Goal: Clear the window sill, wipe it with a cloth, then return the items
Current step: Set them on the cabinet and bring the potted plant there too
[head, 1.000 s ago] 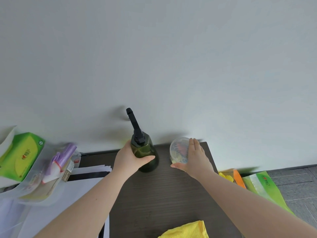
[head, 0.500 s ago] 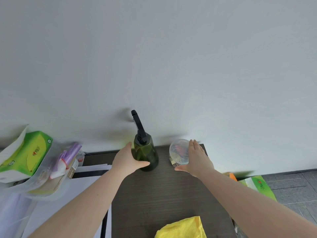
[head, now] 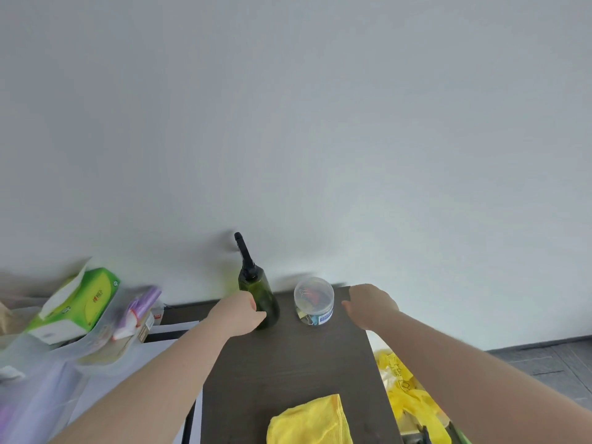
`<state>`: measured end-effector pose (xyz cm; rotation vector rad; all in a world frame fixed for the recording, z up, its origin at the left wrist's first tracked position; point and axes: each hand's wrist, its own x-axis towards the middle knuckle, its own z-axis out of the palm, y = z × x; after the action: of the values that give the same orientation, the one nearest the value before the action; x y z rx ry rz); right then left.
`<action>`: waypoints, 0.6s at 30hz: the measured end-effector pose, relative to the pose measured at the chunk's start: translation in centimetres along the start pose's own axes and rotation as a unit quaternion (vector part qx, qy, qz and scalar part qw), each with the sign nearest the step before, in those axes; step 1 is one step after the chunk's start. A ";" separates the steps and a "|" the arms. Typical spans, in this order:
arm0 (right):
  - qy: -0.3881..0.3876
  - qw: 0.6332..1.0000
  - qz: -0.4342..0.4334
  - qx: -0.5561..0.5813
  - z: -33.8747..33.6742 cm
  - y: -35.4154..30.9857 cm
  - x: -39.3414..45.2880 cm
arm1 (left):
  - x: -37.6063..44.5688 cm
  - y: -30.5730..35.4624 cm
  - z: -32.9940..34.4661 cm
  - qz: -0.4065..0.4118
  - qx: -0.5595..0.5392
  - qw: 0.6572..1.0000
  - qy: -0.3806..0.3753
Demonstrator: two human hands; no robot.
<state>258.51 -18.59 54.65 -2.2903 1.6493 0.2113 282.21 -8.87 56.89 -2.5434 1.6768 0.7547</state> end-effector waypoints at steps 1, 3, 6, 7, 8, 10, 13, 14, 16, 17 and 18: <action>0.004 1.000 -0.008 0.001 -0.4 0.5 -0.9 | -0.8 0.7 -0.4 -0.004 0.005 1.000 0.003; 0.011 1.000 -0.019 0.009 -1.3 1.9 -2.7 | -2.6 2.4 -1.2 -0.012 0.007 1.000 0.014; 0.025 0.999 -0.029 0.023 -2.9 5.1 -5.9 | -5.8 6.3 -2.0 -0.013 0.020 0.999 0.030; 0.027 0.999 -0.030 0.026 -3.5 6.4 -7.1 | -6.9 8.0 -2.1 -0.009 0.027 0.999 0.036; 0.029 0.999 -0.029 0.027 -3.9 7.9 -8.4 | -8.0 9.7 -2.2 -0.006 0.033 0.999 0.040; 0.033 0.999 -0.024 0.033 -5.0 11.1 -11.3 | -10.1 13.5 -1.9 0.009 0.044 0.998 0.051; 0.041 0.998 -0.007 0.037 -6.6 16.6 -16.1 | -12.7 20.2 -0.9 0.044 0.063 0.995 0.058; 0.044 0.998 0.002 0.034 -7.1 18.7 -17.7 | -13.4 22.7 -0.5 0.059 0.076 0.994 0.052; 0.054 0.998 0.028 0.029 -8.1 23.2 -20.9 | -14.6 27.9 0.9 0.089 0.092 0.991 0.046; 0.061 0.997 0.044 0.029 -8.6 25.6 -22.5 | -15.2 30.6 1.7 0.110 0.100 0.988 0.044; 0.068 0.995 0.063 0.028 -9.0 28.0 -24.1 | -15.9 33.3 2.6 0.134 0.109 0.984 0.040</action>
<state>223.67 -8.10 65.73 -2.2045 1.8445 0.0362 247.36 -8.68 69.29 -2.2575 2.0285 0.4488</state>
